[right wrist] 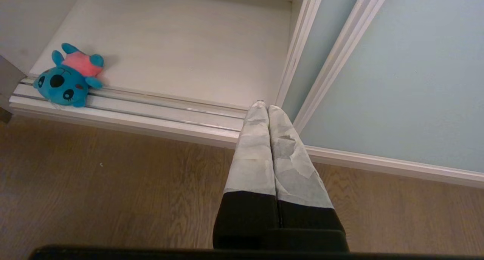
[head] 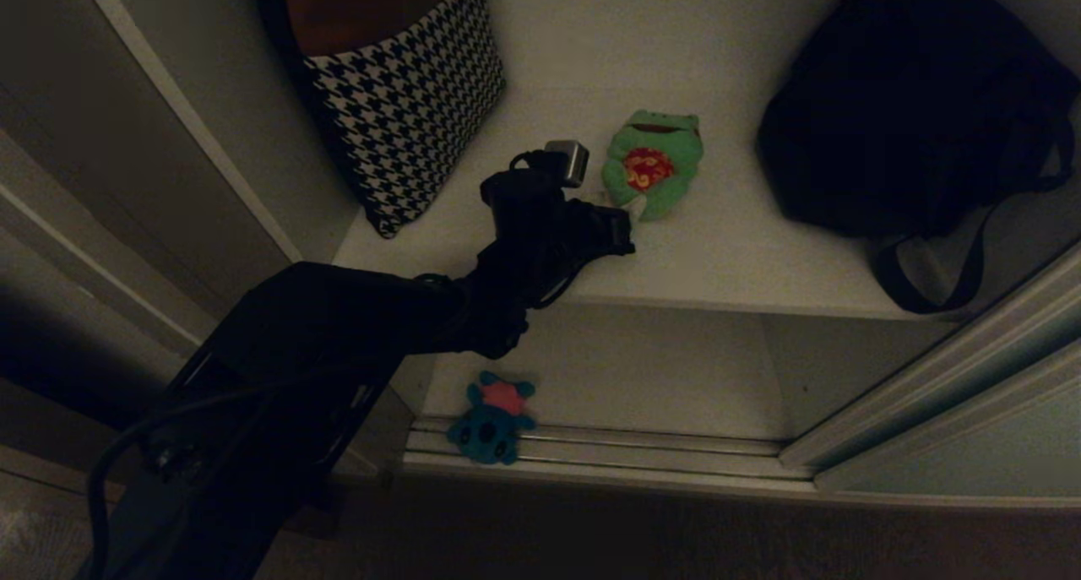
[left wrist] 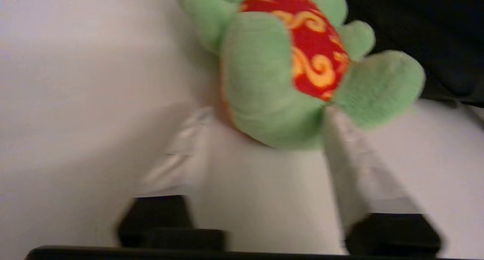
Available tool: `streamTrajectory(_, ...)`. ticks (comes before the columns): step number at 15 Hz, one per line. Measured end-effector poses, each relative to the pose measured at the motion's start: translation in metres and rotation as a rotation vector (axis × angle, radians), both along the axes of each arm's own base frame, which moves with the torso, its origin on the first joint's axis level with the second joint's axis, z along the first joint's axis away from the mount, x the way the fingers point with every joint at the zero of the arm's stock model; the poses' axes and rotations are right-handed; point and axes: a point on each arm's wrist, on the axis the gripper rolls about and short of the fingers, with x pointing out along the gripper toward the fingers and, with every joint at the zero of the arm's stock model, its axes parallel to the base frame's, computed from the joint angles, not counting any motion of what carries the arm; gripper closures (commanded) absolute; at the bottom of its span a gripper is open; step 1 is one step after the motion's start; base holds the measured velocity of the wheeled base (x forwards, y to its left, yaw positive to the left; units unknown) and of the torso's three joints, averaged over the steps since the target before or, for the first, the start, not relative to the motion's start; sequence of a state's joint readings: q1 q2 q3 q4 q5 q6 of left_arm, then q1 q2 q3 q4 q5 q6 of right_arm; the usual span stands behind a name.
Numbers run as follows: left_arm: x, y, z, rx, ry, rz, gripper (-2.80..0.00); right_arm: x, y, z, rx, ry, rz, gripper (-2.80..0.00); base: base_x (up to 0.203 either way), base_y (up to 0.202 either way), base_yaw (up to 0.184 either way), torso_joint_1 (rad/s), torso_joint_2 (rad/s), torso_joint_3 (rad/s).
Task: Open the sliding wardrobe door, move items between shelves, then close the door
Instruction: Place the green doll on the lower shelf
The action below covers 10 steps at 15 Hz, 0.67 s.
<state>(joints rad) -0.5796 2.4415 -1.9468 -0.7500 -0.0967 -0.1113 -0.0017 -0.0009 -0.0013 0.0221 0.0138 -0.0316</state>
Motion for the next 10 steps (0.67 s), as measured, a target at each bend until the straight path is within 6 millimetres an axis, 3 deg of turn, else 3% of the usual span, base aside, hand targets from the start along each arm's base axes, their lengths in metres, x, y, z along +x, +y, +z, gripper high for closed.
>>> streamTrajectory(10, -0.004, 0.006, 0.016, -0.005, -0.026, -0.009, 0.00, 0.000, 0.000, 0.000, 0.000, 0.000, 0.000, 0.00, 0.000, 0.000, 0.000, 0.000, 0.00, 0.000)
